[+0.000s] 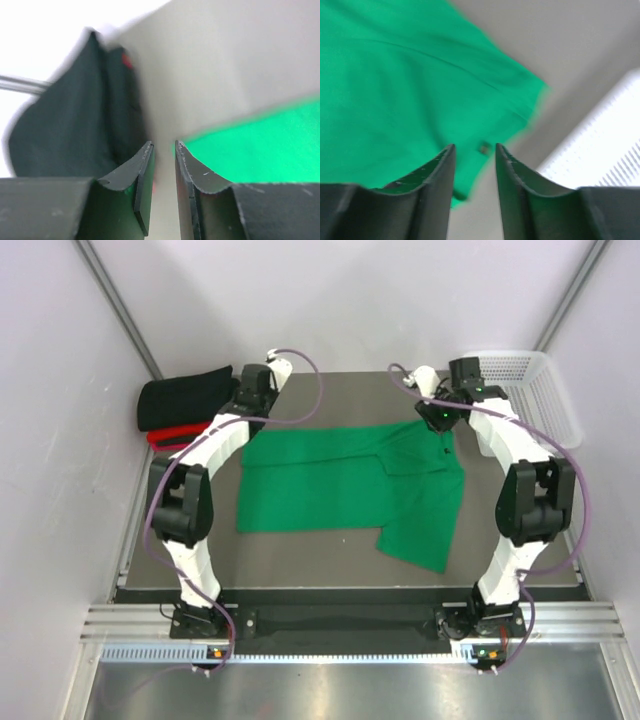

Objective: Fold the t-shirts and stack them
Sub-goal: Fold the tshirt

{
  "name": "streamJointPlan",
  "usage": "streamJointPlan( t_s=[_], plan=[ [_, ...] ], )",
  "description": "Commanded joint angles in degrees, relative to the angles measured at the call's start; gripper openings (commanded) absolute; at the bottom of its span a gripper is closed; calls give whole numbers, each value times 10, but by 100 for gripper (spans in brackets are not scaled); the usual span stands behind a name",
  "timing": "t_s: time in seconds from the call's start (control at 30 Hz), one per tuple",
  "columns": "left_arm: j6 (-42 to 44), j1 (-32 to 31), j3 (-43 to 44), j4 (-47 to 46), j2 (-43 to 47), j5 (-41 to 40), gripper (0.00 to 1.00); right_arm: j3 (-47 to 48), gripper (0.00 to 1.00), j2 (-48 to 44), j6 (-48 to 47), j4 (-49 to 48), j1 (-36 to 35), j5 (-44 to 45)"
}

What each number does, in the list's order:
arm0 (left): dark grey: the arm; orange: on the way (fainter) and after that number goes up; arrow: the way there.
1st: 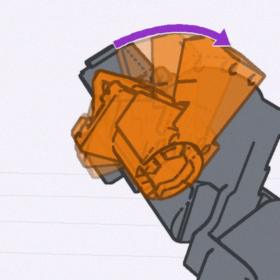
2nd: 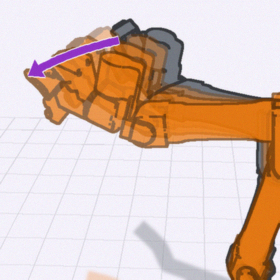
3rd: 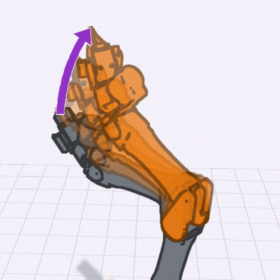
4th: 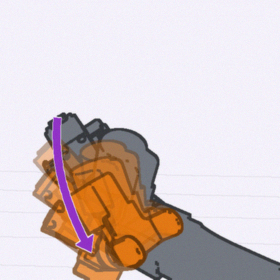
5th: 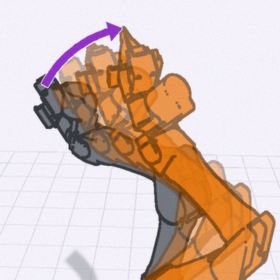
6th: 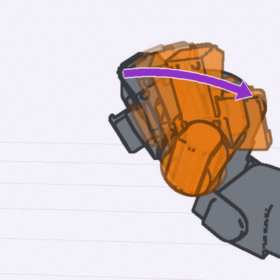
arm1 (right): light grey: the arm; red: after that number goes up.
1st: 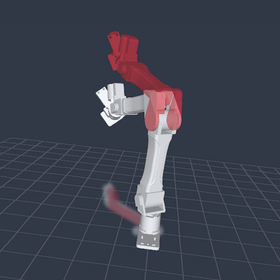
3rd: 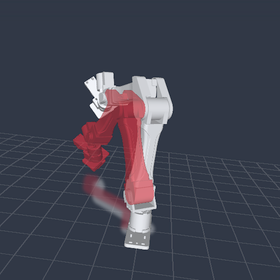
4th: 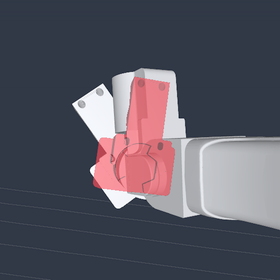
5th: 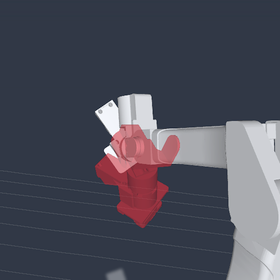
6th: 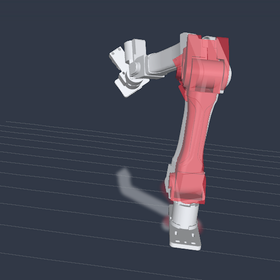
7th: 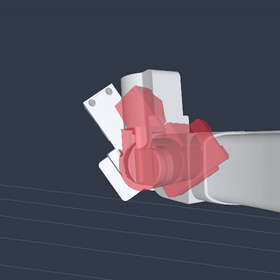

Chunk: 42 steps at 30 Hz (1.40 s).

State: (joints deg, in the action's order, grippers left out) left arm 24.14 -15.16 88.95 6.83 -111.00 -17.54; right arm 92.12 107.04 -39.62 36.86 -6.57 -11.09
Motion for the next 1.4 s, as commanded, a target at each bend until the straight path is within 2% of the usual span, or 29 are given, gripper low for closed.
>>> streamJointPlan(
  t_s=[0.0, 0.07, 0.23, 0.37, 0.57, 0.83, 0.93, 1.0, 1.1, 1.37],
  plan=[
    [-75, -1, -81, 78, 25, 69, 29, -53, 36, 3, -33, 29, -41, -121],
    [-107, -1, -116, 85, 37, 80, 29, -57, 34, 11, -27, 40, -59, -138],
    [-111, -5, -155, 82, 45, 88, 29, -57, 32, 47, -41, 59, -97, -148],
    [-100, -4, -159, 78, 45, 80, 29, -55, 33, 62, -42, 60, -123, -140],
    [-99, -5, -160, 79, 49, 87, 29, -48, 36, 81, -32, 50, -136, -121],
    [-100, -4, -155, 80, 48, 93, 29, -44, 36, 106, -7, 21, -145, -79],
    [-103, -4, -153, 81, 47, 97, 30, -47, 30, 106, -3, 7, -147, -67],
    [-106, -4, -151, 80, 45, 99, 30, -50, 20, 100, 2, -5, -148, -60],
    [-108, -4, -148, 80, 41, 102, 30, -52, 11, 86, 9, -12, -147, -53],
    [-109, -4, -145, 74, 35, 104, 30, -46, 9, 27, 23, 12, -169, -33]
  ],
)
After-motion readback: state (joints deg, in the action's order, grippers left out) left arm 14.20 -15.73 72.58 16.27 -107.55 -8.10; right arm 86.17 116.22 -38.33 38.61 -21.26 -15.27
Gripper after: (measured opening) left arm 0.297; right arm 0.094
